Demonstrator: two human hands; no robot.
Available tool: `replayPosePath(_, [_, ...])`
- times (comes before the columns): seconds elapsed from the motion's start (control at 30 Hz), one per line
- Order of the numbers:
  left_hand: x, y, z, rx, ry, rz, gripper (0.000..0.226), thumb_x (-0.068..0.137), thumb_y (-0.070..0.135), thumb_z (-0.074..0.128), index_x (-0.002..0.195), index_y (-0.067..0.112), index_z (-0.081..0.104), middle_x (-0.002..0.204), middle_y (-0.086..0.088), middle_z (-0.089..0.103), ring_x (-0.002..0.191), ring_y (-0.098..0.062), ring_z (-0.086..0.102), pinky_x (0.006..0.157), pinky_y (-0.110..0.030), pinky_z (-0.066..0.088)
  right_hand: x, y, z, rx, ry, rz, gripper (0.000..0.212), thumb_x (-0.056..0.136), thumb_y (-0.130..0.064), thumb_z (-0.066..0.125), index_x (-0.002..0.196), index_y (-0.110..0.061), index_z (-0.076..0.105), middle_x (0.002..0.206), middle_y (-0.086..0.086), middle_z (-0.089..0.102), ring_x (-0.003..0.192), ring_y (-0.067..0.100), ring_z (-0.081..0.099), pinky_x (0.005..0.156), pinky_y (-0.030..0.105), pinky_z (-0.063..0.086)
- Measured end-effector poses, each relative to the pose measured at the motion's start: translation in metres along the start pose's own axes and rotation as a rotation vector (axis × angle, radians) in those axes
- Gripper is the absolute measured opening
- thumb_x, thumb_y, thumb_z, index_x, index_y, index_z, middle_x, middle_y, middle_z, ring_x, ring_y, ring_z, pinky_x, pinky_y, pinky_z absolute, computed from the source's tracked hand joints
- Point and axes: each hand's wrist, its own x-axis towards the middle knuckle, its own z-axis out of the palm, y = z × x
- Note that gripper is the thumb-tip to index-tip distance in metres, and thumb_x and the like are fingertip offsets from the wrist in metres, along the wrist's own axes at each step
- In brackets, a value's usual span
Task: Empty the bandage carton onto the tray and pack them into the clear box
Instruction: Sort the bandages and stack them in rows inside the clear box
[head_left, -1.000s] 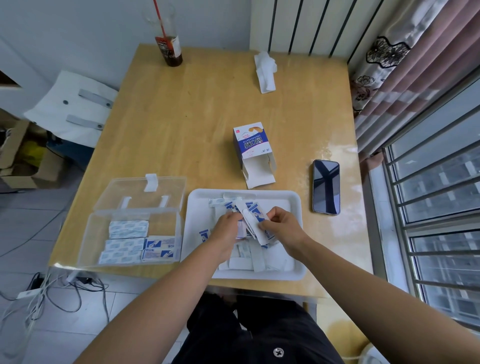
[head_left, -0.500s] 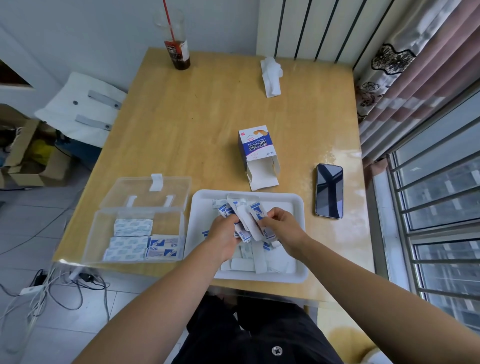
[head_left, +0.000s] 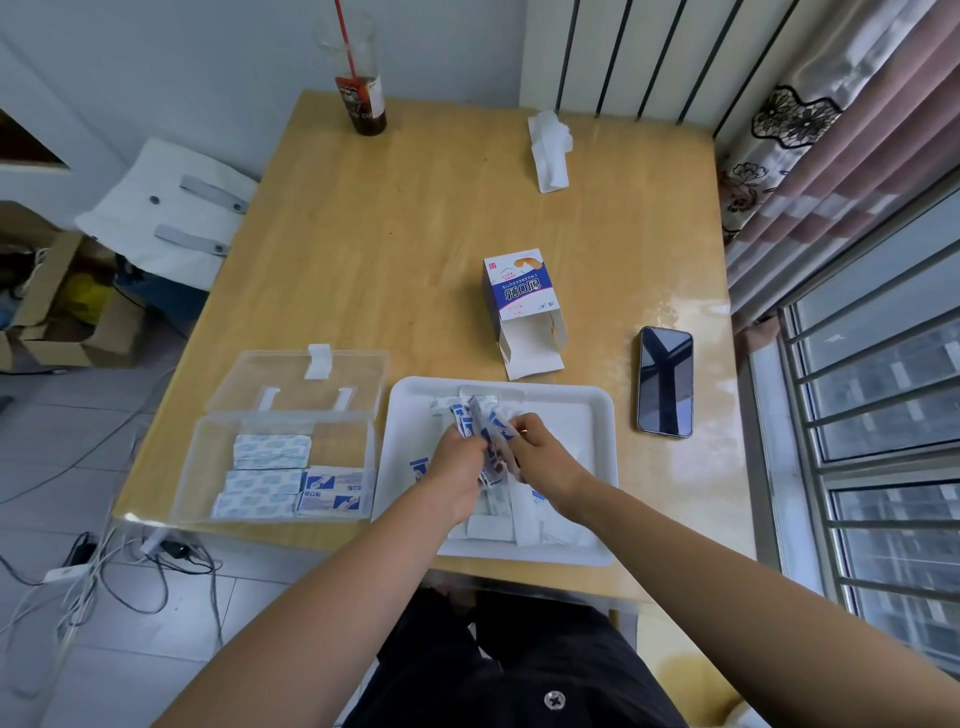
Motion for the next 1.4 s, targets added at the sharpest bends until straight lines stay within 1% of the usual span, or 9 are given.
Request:
replayPosePath(0.2, [0.003, -0.002, -0.001, 0.108, 0.018, 0.016, 0.028, 0.094, 0.002, 0.04, 0.118, 0.009, 0.051, 0.108, -0.017, 0.064, 0.093, -0.03, 0.061, 0.075, -0.036, 0.048, -0.001, -0.005, -0.002, 0.173, 0.028, 0.062, 0.01, 0.093, -0.011, 0.042, 0.084, -0.013, 0.042, 0.069, 0.003, 0.042, 0.052, 0.013, 0.032, 0.052, 0.023, 0.026])
replayPosePath(0.37, [-0.001, -0.001, -0.001, 0.165, -0.015, 0.046, 0.027, 0.095, 0.005, 0.041, 0.12, 0.014, 0.051, 0.101, -0.011, 0.063, 0.083, -0.022, 0.059, 0.07, -0.032, 0.047, -0.002, -0.007, -0.006, 0.31, -0.054, 0.08, 0.027, 0.095, -0.034, 0.054, 0.085, -0.009, 0.058, 0.073, 0.011, 0.058, 0.046, 0.012, 0.031, 0.051, 0.025, 0.024])
replayPosePath(0.5, [0.001, -0.003, -0.002, 0.202, -0.013, 0.049, 0.027, 0.094, 0.009, 0.049, 0.12, 0.015, 0.051, 0.11, -0.011, 0.066, 0.094, -0.025, 0.063, 0.076, -0.035, 0.05, 0.0, -0.002, -0.008, 0.255, -0.036, 0.023, 0.015, 0.085, -0.01, 0.065, 0.077, -0.008, 0.053, 0.066, 0.008, 0.054, 0.043, 0.009, 0.034, 0.046, 0.02, 0.028])
replayPosePath(0.6, [0.001, -0.002, -0.004, 0.204, -0.034, 0.066, 0.027, 0.095, 0.008, 0.05, 0.12, 0.016, 0.054, 0.11, -0.009, 0.067, 0.095, -0.024, 0.065, 0.083, -0.037, 0.052, 0.003, 0.002, -0.009, 0.218, -0.017, 0.031, 0.013, 0.086, -0.013, 0.069, 0.083, -0.004, 0.06, 0.06, 0.0, 0.053, 0.049, 0.01, 0.036, 0.049, 0.021, 0.031])
replayPosePath(0.73, [0.0, -0.001, -0.008, 0.062, -0.037, 0.027, 0.026, 0.097, 0.004, 0.043, 0.116, 0.016, 0.056, 0.107, -0.01, 0.066, 0.091, -0.025, 0.065, 0.086, -0.041, 0.053, 0.005, -0.002, -0.007, 0.191, 0.041, 0.074, 0.015, 0.085, -0.006, 0.067, 0.098, 0.0, 0.064, 0.073, 0.008, 0.061, 0.051, 0.011, 0.04, 0.05, 0.021, 0.035])
replayPosePath(0.87, [0.001, 0.004, -0.017, -0.172, -0.077, -0.038, 0.034, 0.096, 0.002, 0.038, 0.12, 0.01, 0.06, 0.11, -0.015, 0.068, 0.088, -0.026, 0.066, 0.072, -0.036, 0.055, 0.002, -0.008, -0.014, 0.248, -0.006, 0.102, 0.022, 0.085, -0.008, 0.069, 0.105, 0.0, 0.065, 0.065, 0.003, 0.062, 0.042, 0.008, 0.035, 0.044, 0.018, 0.033])
replayPosePath(1.03, [-0.007, 0.006, -0.012, -0.306, -0.144, -0.107, 0.04, 0.094, 0.022, 0.036, 0.125, 0.009, 0.058, 0.12, -0.021, 0.063, 0.104, -0.033, 0.061, 0.098, -0.045, 0.046, 0.001, -0.011, -0.008, 0.132, -0.061, 0.153, 0.019, 0.081, -0.007, 0.073, 0.097, -0.005, 0.064, 0.08, 0.009, 0.068, 0.041, 0.006, 0.044, 0.043, 0.017, 0.032])
replayPosePath(1.23, [-0.002, 0.004, -0.016, -0.183, -0.091, 0.012, 0.032, 0.1, 0.009, 0.033, 0.122, 0.009, 0.056, 0.098, -0.01, 0.071, 0.085, -0.024, 0.069, 0.085, -0.04, 0.055, 0.004, -0.013, -0.008, 0.313, 0.002, 0.109, 0.012, 0.094, -0.014, 0.049, 0.088, -0.006, 0.055, 0.064, 0.005, 0.055, 0.046, 0.01, 0.031, 0.045, 0.02, 0.026])
replayPosePath(1.4, [-0.004, 0.007, -0.02, -0.186, -0.123, 0.025, 0.028, 0.101, 0.01, 0.036, 0.122, 0.012, 0.055, 0.102, -0.011, 0.069, 0.09, -0.027, 0.065, 0.091, -0.044, 0.05, 0.004, -0.019, -0.003, 0.519, 0.026, 0.083, 0.015, 0.095, -0.008, 0.037, 0.092, -0.006, 0.052, 0.081, 0.014, 0.061, 0.07, 0.022, 0.055, 0.066, 0.028, 0.044])
